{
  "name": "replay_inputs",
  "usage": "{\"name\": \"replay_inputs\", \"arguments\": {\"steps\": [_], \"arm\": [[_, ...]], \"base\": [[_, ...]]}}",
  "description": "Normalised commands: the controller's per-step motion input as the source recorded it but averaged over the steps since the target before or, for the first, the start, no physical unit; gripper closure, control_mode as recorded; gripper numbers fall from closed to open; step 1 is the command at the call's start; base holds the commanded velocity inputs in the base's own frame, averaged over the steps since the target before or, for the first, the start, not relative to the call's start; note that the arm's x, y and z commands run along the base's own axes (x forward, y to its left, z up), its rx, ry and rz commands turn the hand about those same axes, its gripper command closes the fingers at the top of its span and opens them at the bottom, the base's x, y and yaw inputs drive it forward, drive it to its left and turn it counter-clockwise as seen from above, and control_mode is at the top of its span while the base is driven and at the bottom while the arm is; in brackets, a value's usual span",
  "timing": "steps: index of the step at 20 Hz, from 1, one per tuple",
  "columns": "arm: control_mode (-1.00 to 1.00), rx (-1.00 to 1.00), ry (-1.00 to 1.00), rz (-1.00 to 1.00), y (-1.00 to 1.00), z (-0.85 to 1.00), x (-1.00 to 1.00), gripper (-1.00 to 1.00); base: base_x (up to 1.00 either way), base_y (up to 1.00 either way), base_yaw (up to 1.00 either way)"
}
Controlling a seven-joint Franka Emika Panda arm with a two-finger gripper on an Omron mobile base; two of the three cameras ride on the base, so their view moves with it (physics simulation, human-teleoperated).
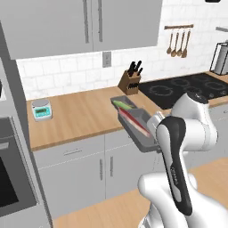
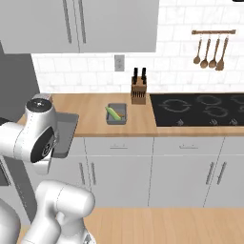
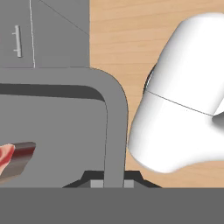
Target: Take the meat container that has the steak and place it on the second highest rack of the freezer. Then take the vegetable container that has the sweet potato and corn and place it on the highest rack of the freezer.
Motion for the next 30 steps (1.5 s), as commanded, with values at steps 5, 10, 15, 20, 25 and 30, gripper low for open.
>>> {"name": "replay_inputs", "arguments": {"steps": [5,10,15,20,25,30], "arm": [[1.00,0.00,0.00,0.00,0.00,0.00,0.00,1.00],[1.00,0.00,0.00,0.00,0.00,0.00,0.00,1.00],[1.00,0.00,0.00,0.00,0.00,0.00,0.00,1.00],[1.00,0.00,0.00,0.00,0.00,0.00,0.00,1.00],[1.00,0.00,0.00,0.00,0.00,0.00,0.00,1.00],[1.00,0.00,0.00,0.00,0.00,0.00,0.00,1.00]], "base": [[-0.74,0.34,-0.03],[-0.51,0.60,0.41],[-0.02,0.74,0.85],[0.03,0.67,0.86],[0.60,0.68,0.69],[1.00,0.64,0.48]]}}
